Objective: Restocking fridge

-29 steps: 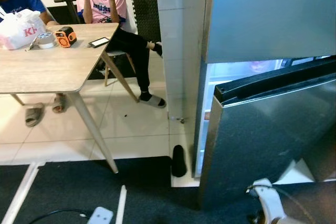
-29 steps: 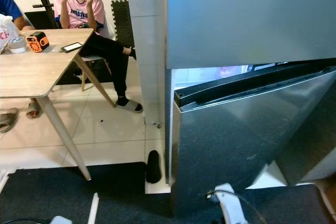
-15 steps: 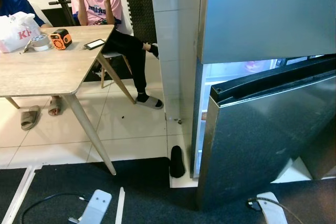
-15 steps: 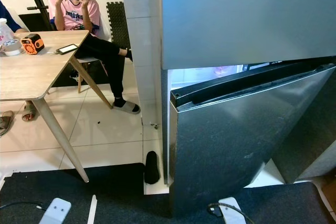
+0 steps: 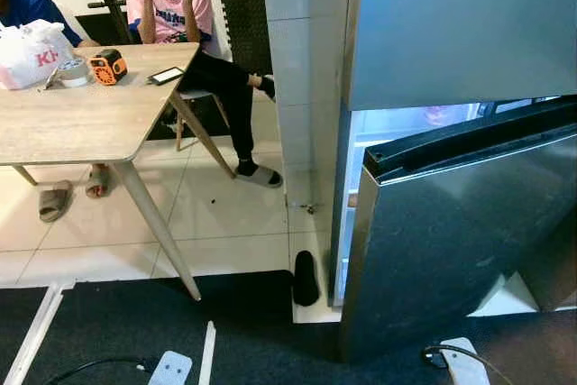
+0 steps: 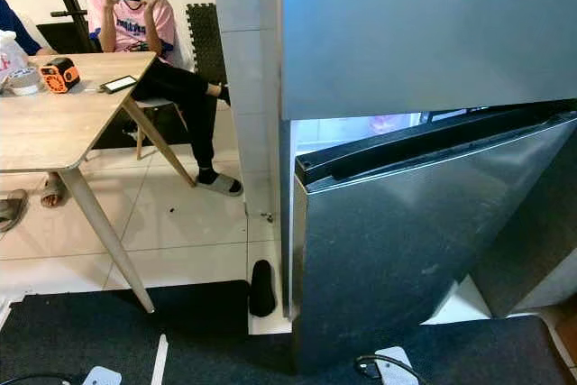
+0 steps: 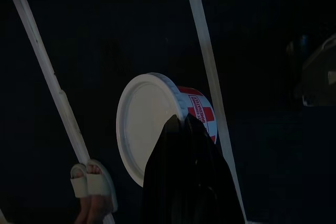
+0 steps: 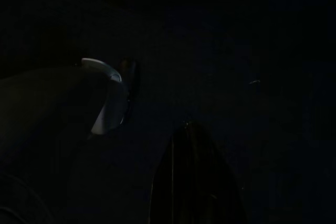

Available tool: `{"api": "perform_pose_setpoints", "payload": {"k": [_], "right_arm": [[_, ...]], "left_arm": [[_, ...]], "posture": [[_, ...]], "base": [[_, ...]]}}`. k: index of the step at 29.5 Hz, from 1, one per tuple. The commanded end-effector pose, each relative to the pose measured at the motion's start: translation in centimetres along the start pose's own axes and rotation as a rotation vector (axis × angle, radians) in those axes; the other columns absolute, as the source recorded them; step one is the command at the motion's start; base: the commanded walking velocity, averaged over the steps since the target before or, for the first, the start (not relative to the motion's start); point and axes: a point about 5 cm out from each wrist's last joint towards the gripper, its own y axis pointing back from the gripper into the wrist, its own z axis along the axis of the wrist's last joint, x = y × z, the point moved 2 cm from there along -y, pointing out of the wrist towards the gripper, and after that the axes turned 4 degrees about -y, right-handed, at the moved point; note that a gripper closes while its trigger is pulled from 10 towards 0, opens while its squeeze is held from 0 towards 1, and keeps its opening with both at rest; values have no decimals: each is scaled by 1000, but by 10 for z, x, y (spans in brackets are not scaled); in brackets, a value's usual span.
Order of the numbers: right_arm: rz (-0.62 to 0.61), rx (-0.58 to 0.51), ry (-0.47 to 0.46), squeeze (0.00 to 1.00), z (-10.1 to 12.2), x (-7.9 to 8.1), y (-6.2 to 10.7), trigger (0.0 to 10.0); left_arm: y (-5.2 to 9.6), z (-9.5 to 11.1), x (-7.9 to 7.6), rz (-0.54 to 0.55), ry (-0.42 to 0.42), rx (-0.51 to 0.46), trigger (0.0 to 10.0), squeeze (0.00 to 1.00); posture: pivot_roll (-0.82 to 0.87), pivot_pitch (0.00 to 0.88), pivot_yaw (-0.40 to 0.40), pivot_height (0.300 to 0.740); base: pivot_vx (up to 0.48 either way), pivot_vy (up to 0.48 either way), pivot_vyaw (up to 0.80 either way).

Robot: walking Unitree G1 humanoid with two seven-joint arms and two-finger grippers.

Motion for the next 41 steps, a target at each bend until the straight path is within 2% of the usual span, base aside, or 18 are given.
{"api": "perform_pose_setpoints", "payload": {"k": [1,5,12,23,41], "right_arm": [[10,-2,5,0,0,5,-1,10000],[-4,12,0,0,-3,3,-1,10000],[-19,7,-13,0,-1,-4,0,10000],[-10,8,-19,0,-2,-1,0,10000],[-15,1,-40,0,0,0,0,10000]], "left_arm": [[0,-3,-5,-14,16,13,10000,0],[0,-4,-6,-19,-21,23,10000,0],[0,-2,-6,-20,-24,20,10000,0],[1,-5,-10,-33,-15,26,10000,0],[0,-5,-7,-24,-14,27,10000,0]], "posture": [[-21,0,17,740],[-18,0,15,740],[-20,0,12,740],[-19,0,12,740],[-21,0,16,740]], "base": [[0,0,0],[0,0,0],[0,0,0],[0,0,0],[0,0,0]]}}
